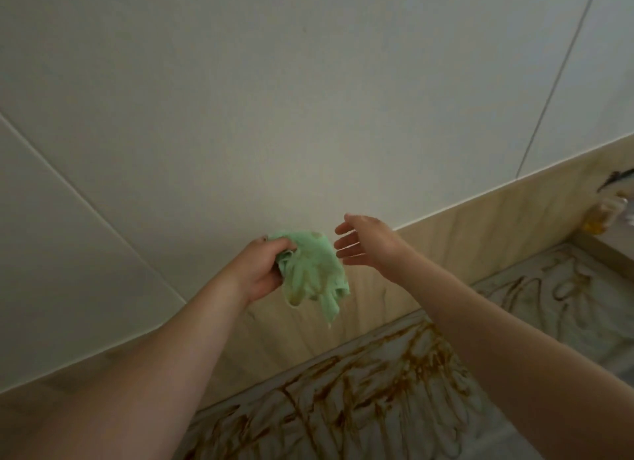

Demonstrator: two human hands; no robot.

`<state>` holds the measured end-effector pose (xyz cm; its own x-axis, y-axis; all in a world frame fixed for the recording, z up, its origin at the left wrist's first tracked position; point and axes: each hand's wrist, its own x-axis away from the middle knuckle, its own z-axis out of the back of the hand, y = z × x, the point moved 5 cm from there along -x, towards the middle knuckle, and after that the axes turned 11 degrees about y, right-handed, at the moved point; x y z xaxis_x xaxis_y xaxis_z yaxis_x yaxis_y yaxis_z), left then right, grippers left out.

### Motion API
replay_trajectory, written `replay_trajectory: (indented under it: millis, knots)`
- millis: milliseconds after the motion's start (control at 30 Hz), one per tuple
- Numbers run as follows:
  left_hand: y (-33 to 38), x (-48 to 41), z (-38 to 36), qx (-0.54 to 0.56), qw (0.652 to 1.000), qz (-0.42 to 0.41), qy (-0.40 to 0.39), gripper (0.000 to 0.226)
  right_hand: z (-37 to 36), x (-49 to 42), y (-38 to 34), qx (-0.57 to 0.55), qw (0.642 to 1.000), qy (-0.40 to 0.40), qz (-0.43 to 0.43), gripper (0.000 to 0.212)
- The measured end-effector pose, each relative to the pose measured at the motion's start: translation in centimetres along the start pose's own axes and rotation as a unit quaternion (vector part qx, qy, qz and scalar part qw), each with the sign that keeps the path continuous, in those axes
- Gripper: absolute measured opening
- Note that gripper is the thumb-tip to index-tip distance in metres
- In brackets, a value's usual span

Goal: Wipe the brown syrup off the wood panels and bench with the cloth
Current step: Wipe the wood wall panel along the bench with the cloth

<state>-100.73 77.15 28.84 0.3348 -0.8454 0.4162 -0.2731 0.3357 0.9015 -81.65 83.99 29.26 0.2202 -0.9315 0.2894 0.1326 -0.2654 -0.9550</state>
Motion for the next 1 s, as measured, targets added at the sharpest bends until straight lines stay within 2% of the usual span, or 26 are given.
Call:
replay_trajectory:
  millis: [100,200,233,300,400,433,467,533,567,667,733,800,867,933,967,1000]
  knots:
    - [-0.8,-0.5,-4.0,-0.087,0.996,0.006,-0.012,0.019,-1.1,-0.6,5.2,-0.032,0.998,-0.021,-0.049,0.046]
    - [-2.5,-0.8,-8.9,-0.136,0.985,0.085,-0.069,0.041,-1.3,-1.6,9.6,-0.217,0.967,-0.014,-0.133,0.046]
    - [-3.5,-1.1,-9.9,-0.157,0.978,0.106,-0.081,0.048,-1.0,-1.9,11.3,-0.279,0.947,-0.018,-0.159,0.047]
    - [-5.1,-2.6,-11.0,-0.218,0.968,0.108,-0.068,0.048,-0.2,-2.1,15.1,-0.397,0.893,-0.025,-0.211,0.055]
    - [-6.4,-6.3,-10.3,-0.340,0.940,0.006,0.024,0.031,1.2,-2.8,21.5,-0.518,0.806,0.021,-0.286,0.063]
    - [-6.4,-7.4,-9.6,-0.394,0.916,-0.053,0.049,0.029,1.6,-2.9,23.0,-0.541,0.783,0.045,-0.304,0.063]
    - [-6.4,-8.6,-9.0,-0.472,0.871,-0.121,0.061,0.028,2.3,-3.2,24.6,-0.558,0.765,0.073,-0.314,0.064]
    - [-6.5,-10.4,-8.6,-0.629,0.736,-0.243,0.053,0.025,3.9,-4.5,26.8,-0.581,0.736,0.133,-0.322,0.062]
    - [-6.8,-11.3,-8.9,-0.674,0.675,-0.298,0.026,0.021,4.9,-5.8,27.6,-0.589,0.724,0.163,-0.320,0.062]
    - [-7.3,-11.8,-10.2,-0.701,0.533,-0.458,-0.120,0.020,7.8,-9.7,27.8,-0.600,0.712,0.235,-0.278,0.061]
    - [-8.1,-12.9,-10.7,-0.703,0.402,-0.553,-0.198,0.026,9.2,-13.0,26.6,-0.608,0.713,0.266,-0.226,0.059]
    - [-9.0,-14.2,-11.0,-0.719,0.289,-0.596,-0.210,0.040,9.9,-15.9,24.5,-0.569,0.744,0.296,-0.188,0.055]
    - [-9.3,-15.6,-11.7,-0.757,0.200,-0.597,-0.175,0.060,8.6,-18.6,22.7,-0.482,0.800,0.315,-0.169,0.056]
    - [-9.9,-17.3,-11.4,-0.799,0.125,-0.574,-0.128,0.073,5.9,-20.9,21.1,-0.366,0.860,0.338,-0.110,0.060]
    - [-10.1,-18.0,-11.1,-0.812,0.096,-0.565,-0.110,0.075,4.3,-21.7,20.9,-0.306,0.881,0.350,-0.083,0.058]
    - [-10.4,-18.9,-10.6,-0.815,0.075,-0.565,-0.108,0.075,2.2,-22.4,21.9,-0.271,0.886,0.367,-0.088,0.057]
